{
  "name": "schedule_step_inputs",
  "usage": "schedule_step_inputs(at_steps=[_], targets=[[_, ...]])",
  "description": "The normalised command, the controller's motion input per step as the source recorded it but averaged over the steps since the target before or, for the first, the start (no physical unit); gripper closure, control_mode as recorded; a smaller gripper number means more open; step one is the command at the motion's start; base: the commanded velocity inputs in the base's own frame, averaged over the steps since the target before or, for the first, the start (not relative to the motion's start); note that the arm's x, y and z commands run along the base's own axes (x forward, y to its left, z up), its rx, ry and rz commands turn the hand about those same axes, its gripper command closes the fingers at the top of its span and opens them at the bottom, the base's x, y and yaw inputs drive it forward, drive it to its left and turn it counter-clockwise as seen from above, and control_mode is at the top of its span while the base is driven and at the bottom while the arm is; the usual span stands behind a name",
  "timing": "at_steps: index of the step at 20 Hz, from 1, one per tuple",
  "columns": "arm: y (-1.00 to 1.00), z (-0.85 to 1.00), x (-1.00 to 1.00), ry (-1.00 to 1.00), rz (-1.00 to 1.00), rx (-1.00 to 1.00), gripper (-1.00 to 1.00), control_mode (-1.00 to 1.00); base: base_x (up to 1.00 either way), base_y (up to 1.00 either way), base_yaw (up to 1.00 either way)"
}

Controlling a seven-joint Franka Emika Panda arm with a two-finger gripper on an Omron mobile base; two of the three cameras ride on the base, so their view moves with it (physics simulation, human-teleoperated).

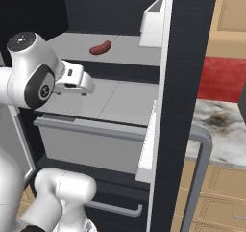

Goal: Retrieve the sausage and cheese from the fridge and place them on the cutting board on the counter.

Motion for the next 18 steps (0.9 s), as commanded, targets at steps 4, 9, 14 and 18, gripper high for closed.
schedule_step_inputs(at_steps=[4, 9, 14, 18], targets=[[0.23, 0.55, 0.15, -0.16, -0.16, 0.01, -1.0, -1.0, 0.0, 0.0, 0.0], [0.04, 0.49, 0.43, -0.17, -0.18, 0.13, -1.0, -1.0, 0.0, 0.0, 0.0], [0.02, 0.24, 0.71, -0.08, -0.08, 0.11, -1.0, -1.0, 0.0, 0.0, 0.0], [0.05, 0.08, 0.72, -0.03, 0.0, 0.01, -1.0, -1.0, 0.0, 0.0, 0.0]])
